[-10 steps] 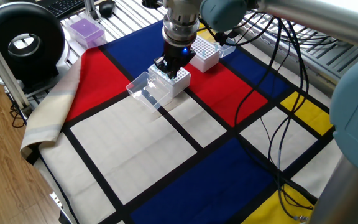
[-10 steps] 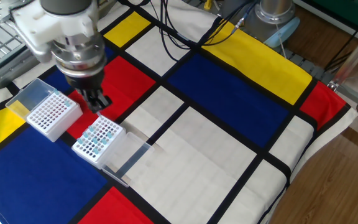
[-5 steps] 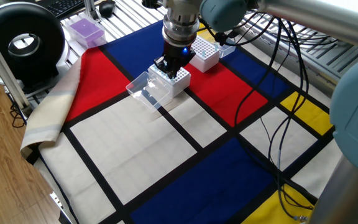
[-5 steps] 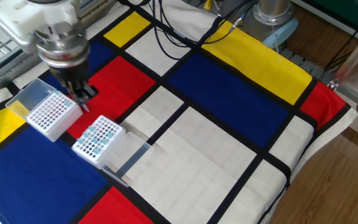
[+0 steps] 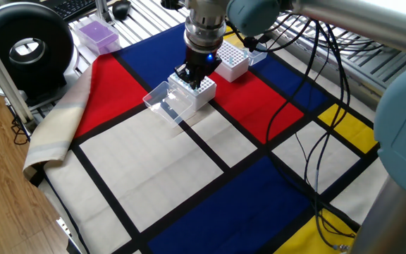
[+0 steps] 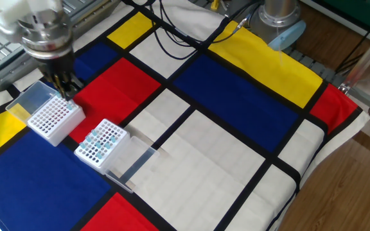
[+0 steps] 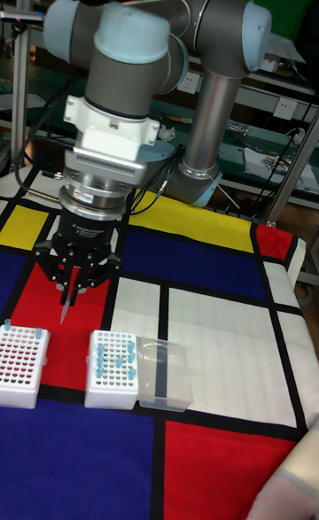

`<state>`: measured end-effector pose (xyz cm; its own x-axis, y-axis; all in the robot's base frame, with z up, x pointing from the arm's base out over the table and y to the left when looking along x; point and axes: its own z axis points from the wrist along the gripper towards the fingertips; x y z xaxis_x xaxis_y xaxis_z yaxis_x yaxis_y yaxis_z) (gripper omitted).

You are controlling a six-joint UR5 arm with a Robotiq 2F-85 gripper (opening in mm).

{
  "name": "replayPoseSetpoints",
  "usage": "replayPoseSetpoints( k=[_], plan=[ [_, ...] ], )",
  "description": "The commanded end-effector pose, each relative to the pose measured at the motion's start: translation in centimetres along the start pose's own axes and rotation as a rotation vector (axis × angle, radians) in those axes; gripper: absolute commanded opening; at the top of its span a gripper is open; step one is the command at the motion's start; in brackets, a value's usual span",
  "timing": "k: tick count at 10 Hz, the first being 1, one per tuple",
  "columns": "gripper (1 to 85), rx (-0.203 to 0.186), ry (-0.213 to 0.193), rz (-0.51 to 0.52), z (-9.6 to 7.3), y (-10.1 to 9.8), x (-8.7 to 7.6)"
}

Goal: Transfer all medium pipette tips from one holder to another

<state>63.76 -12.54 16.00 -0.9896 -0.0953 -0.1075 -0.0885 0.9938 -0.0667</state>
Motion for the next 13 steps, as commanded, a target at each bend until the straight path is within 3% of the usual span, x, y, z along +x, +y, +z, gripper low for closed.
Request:
replayPoseSetpoints(
  k=[1,8,11,12,13],
  plan=[
    [10.0,-0.021,-0.024,-0.051,0.5,-2.0,-0.3],
    [8.7,-0.034,-0.049,-0.108,2.2,-4.5,-0.2],
    [9.3,-0.056,-0.018,-0.073,1.9,-3.6,0.5],
    [10.0,-0.065,0.013,-0.027,1.9,-3.4,1.2],
    [10.0,-0.048,0.031,0.04,2.0,-3.8,1.7]
  ],
)
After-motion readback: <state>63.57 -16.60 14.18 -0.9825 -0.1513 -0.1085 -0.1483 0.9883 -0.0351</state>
